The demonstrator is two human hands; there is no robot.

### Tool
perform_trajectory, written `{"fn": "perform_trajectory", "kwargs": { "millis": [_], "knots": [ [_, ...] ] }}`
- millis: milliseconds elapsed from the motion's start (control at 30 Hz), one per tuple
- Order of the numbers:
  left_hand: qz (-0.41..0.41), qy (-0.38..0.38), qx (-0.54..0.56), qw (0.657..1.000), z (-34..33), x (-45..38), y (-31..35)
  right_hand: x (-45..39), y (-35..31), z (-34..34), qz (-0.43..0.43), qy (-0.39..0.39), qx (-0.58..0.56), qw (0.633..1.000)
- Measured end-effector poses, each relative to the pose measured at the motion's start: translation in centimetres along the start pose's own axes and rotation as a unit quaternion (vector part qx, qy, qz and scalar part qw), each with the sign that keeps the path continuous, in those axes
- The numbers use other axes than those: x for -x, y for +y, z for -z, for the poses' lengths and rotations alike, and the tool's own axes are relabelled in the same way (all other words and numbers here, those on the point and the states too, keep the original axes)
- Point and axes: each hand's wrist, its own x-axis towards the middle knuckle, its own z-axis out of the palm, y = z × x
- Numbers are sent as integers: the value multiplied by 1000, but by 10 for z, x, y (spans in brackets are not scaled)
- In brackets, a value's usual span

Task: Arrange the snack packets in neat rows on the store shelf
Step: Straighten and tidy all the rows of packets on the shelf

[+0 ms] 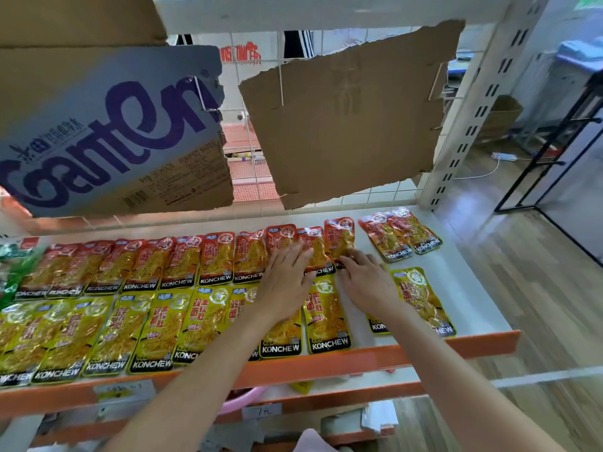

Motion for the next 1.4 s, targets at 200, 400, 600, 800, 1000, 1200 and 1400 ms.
{"fn": "perform_trajectory", "kwargs": {
  "millis": [200, 400, 600, 800, 1000, 1200, 1400],
  "knots": [
    [-37, -43, 3, 998, -9, -2, 7, 26, 24, 9, -25, 26, -58, 998],
    [-31, -27, -5, 999, -4, -5, 15, 57, 38, -3, 0, 21, -12, 1000],
    [-61, -35, 21, 997, 2, -41, 33, 61, 14, -14, 18, 28, -32, 999],
    [-48, -97, -11, 994, -3, -62, 30, 68, 18, -11, 28, 15, -54, 998],
    [-64, -85, -4, 994, -11, -64, 32, 66, 19, -8, 51, -5, -33, 998],
    [-39, 7, 99, 994, -5, -18, 33, 76, 32, -7, 22, 51, -59, 997],
    [-74, -45, 14, 996, -12, 47, 33, 74, 53, -5, -75, 120, -34, 989]
  ]
}}
